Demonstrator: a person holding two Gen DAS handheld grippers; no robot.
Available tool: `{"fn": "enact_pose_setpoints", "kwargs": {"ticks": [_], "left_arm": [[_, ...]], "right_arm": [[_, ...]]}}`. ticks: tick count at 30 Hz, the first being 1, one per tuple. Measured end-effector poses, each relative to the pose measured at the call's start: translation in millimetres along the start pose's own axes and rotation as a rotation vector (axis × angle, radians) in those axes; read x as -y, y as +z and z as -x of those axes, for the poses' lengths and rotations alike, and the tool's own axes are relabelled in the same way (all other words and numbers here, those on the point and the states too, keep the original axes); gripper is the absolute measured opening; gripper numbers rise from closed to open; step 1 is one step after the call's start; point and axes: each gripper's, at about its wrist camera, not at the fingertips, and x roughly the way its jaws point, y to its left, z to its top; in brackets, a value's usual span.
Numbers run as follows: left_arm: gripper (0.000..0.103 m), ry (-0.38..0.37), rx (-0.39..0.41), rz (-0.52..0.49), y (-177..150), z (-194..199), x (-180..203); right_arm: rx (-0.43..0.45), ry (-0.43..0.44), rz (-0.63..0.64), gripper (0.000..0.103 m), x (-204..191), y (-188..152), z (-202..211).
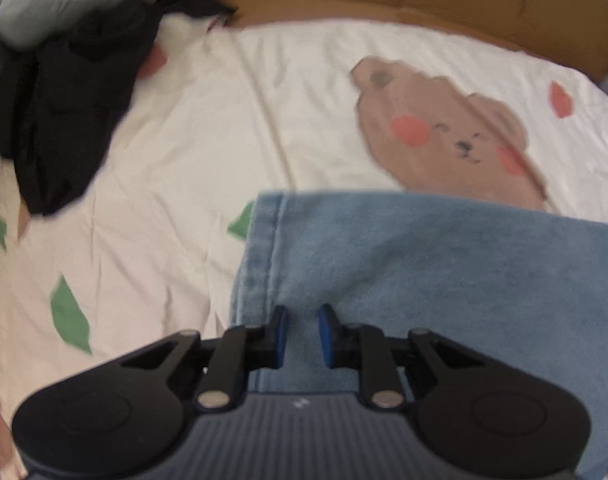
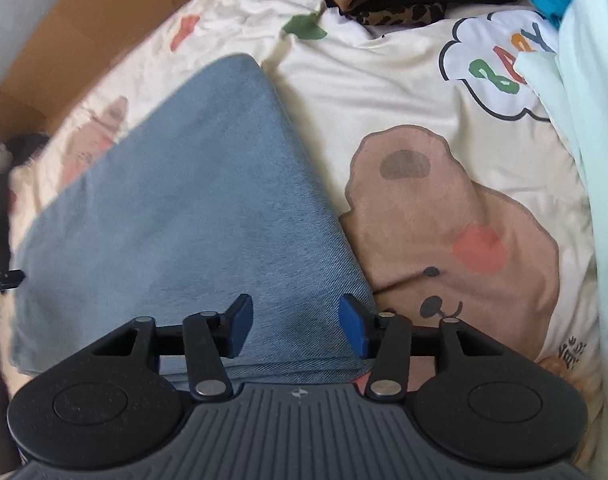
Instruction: Fold clothes
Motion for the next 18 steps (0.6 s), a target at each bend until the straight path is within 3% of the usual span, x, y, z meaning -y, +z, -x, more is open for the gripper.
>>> {"fn": "enact_pose_setpoints", "kwargs": {"ticks": [3, 8, 15, 18], "left_arm": [[0.019, -0.035, -0.015, 0.022, 12, 8, -8], [0.019, -0.003, -0.029, 0.057, 17, -6, -7], [0.020, 0.028, -0.020, 0.058, 8, -31, -1], [0.020, 0.045, -0.034, 0.062, 13, -32, 2]], "right_arm": [[0.042, 0.014, -0.033, 0.056, 7, -1, 9], [0.062, -0.016, 0.025, 0.054, 2, 4, 13], [-0.088, -0.075, -0.044, 0.054, 27, -8, -12], [-0.046, -0.043, -0.118, 0.054, 37, -11, -5]]}}
